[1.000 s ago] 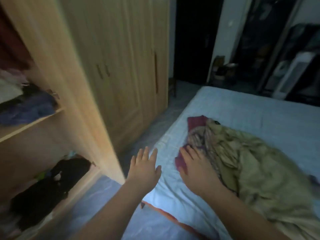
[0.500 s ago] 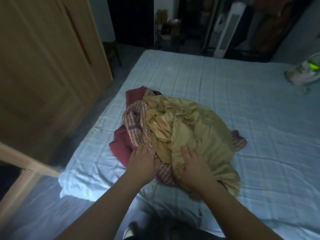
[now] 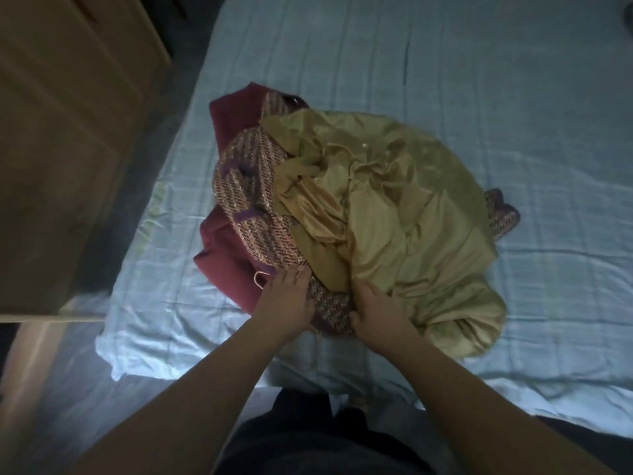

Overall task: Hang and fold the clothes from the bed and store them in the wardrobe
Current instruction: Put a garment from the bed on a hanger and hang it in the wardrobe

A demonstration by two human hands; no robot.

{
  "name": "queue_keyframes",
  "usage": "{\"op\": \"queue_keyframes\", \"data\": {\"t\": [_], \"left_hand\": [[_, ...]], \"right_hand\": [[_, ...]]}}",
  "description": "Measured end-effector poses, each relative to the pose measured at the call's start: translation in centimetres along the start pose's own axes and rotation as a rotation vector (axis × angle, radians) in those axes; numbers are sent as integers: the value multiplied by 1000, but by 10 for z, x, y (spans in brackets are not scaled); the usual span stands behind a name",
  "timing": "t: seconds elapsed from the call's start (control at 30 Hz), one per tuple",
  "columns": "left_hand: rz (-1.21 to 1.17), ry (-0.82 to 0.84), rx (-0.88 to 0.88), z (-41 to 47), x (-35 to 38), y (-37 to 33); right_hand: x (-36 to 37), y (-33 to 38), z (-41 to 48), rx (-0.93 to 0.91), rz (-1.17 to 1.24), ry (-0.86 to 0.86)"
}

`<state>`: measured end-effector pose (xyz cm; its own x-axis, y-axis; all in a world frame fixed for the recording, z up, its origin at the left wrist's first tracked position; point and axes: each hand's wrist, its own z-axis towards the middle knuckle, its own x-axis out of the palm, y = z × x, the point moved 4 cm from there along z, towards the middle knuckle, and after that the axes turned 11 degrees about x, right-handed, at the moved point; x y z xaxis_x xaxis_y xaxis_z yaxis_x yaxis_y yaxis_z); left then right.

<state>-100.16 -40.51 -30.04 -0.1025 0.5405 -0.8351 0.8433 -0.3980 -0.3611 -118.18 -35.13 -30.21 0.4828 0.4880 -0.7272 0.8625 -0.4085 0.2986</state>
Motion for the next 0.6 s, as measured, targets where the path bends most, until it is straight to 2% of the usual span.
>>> {"op": "queue_keyframes", "data": {"t": [0.17, 0.3, 0.4, 0.47, 0.6], "left_hand": [[-75, 76, 54, 39, 25, 29], [-78, 75, 84, 67, 40, 46], [-68, 46, 96, 83, 47, 59], [-77, 69, 94, 90, 53, 66], [-48, 44, 168, 102, 61, 73]], "right_hand": [[35, 17, 55, 62, 151, 169], [59, 21, 94, 95, 162, 134], [71, 14, 118, 103, 77, 89], [74, 0, 131, 146, -60, 56], [75, -25, 142, 185, -217, -15]]}}
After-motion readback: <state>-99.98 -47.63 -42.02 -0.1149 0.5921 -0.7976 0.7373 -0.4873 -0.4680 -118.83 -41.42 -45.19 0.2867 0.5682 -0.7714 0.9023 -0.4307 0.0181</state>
